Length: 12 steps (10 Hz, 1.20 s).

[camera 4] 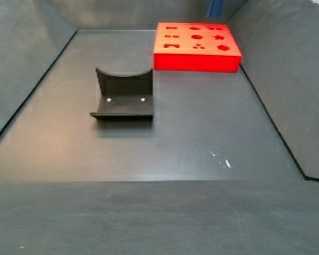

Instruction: Insert the square-circle object.

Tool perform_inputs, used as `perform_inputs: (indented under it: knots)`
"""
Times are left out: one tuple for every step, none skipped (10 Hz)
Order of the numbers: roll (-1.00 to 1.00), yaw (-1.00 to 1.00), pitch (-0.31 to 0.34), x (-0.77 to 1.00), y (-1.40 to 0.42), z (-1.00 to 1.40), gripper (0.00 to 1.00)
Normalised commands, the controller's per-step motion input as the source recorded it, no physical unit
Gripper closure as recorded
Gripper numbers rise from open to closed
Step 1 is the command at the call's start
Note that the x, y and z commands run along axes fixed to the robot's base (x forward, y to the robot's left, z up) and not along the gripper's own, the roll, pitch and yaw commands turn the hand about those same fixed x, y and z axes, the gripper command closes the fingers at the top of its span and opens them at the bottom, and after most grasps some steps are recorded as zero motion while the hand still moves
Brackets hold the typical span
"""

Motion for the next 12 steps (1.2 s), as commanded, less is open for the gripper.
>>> perform_inputs:
  knots:
    - [0.24,-0.13,-0.020,0.00,-0.02,-0.56,1.00]
    - [0.26,-0.12,-0.043,0.00,-0.02,-0.56,1.00]
    - [0.21,-0.15,-0.046,0.00,-0.01,-0.54,1.00]
    - [0.10,-0.12,0.000,0.00,0.00,-0.17,1.00]
    - [0.01,0.00,0.000,0.00,0.00,-0.16,1.00]
    - [0.10,0.00,-0.043,0.00,-0.14,-0.56,1.00]
    - [0.11,0.00,-0.060,0.00,-0.18,-0.48,1.00]
    - [0.05,0.00,-0.064,0.00,-0.18,-0.39,1.00]
    - [0.05,0.00,-0.050,0.00,-0.18,-0.46,1.00]
    - [0.10,0.06,-0.060,0.00,-0.03,-0.56,1.00]
    - [0.12,0.24,-0.080,0.00,0.00,-0.58,1.00]
    - [0.06,0.18,-0.054,0.00,0.00,-0.51,1.00]
